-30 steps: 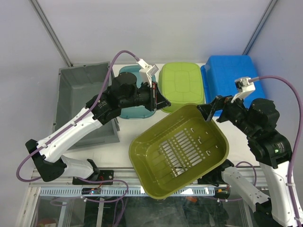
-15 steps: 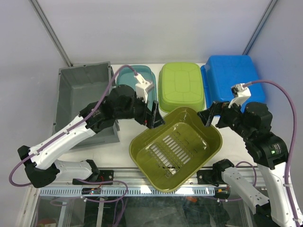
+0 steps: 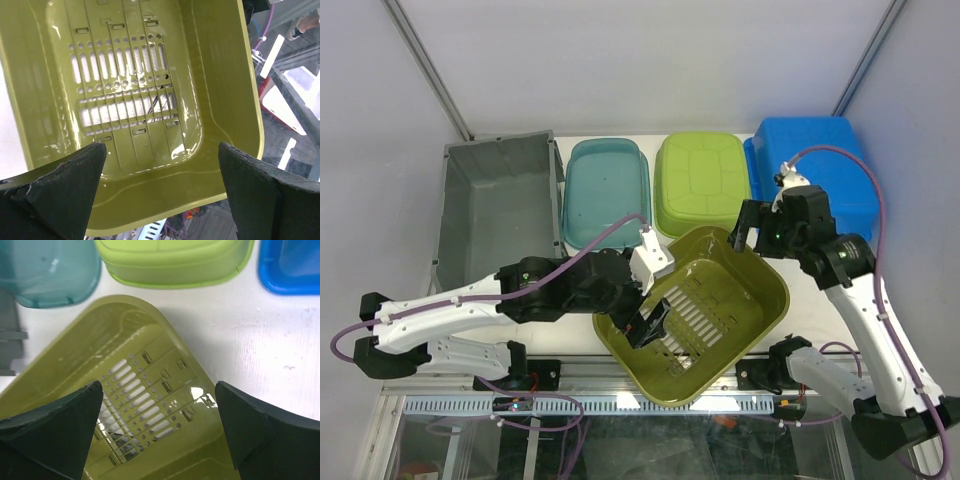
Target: Turn the large container upside down
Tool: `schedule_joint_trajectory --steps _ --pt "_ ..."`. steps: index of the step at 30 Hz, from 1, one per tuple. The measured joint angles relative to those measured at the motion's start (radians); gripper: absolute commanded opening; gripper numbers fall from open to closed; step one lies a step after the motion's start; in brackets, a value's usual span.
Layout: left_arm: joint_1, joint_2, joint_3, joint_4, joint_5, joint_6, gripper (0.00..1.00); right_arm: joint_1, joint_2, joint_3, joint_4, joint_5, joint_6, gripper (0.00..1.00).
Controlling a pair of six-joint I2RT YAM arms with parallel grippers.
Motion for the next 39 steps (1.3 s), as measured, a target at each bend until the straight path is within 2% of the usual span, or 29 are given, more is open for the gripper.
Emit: schedule_joint_trajectory --steps 4,7,18,21,26,28,29,30,32,33,36,39 --pt "-0.008 -0.020 -0.003 -0.011 -0.037 0.018 0.99 0.000 0.043 -0.033 -0.016 0.035 0.000 0.96" --pt "-0.008 -0.027 -0.007 -0.016 -0.046 0.022 0.99 0.000 0.068 -0.063 -0.014 0.057 -0.003 0.89" --pt "-0.008 -0.023 -0.029 -0.018 -0.044 0.039 0.99 0.000 0.127 -0.127 0.007 0.029 -0.039 0.41" --pt "-0.008 -0.023 -0.029 -0.018 -0.045 0.039 0.99 0.000 0.131 -0.128 0.008 0.035 -0.032 0.24" --pt "-0.008 -0.028 -0.029 -0.017 -0.075 0.035 0.99 0.002 0.105 -0.128 -0.024 0.064 -0.014 0.11" --pt "-0.008 -0.039 -0.029 -0.017 -0.099 0.030 0.99 -0.005 0.092 -0.128 -0.039 0.095 0.011 0.08" --pt "-0.008 -0.045 -0.029 -0.017 -0.108 0.025 0.99 -0.008 0.087 -0.128 -0.044 0.106 0.022 0.13" --pt "-0.008 -0.053 -0.029 -0.017 -0.126 0.016 0.99 -0.011 0.082 -0.127 -0.050 0.124 0.037 0.29" --pt "-0.008 -0.067 -0.029 -0.018 -0.160 0.002 0.99 -0.017 0.070 -0.126 -0.061 0.157 0.063 0.68" --pt "-0.008 -0.072 -0.029 -0.018 -0.177 -0.009 0.99 -0.020 0.065 -0.126 -0.062 0.170 0.077 0.76" --pt "-0.008 -0.079 -0.014 -0.031 -0.248 -0.052 0.99 -0.027 0.041 -0.100 -0.072 0.181 0.086 0.86" --pt "0.002 -0.078 0.022 -0.062 -0.333 -0.107 0.99 -0.027 0.006 -0.030 -0.074 0.173 0.086 0.87"
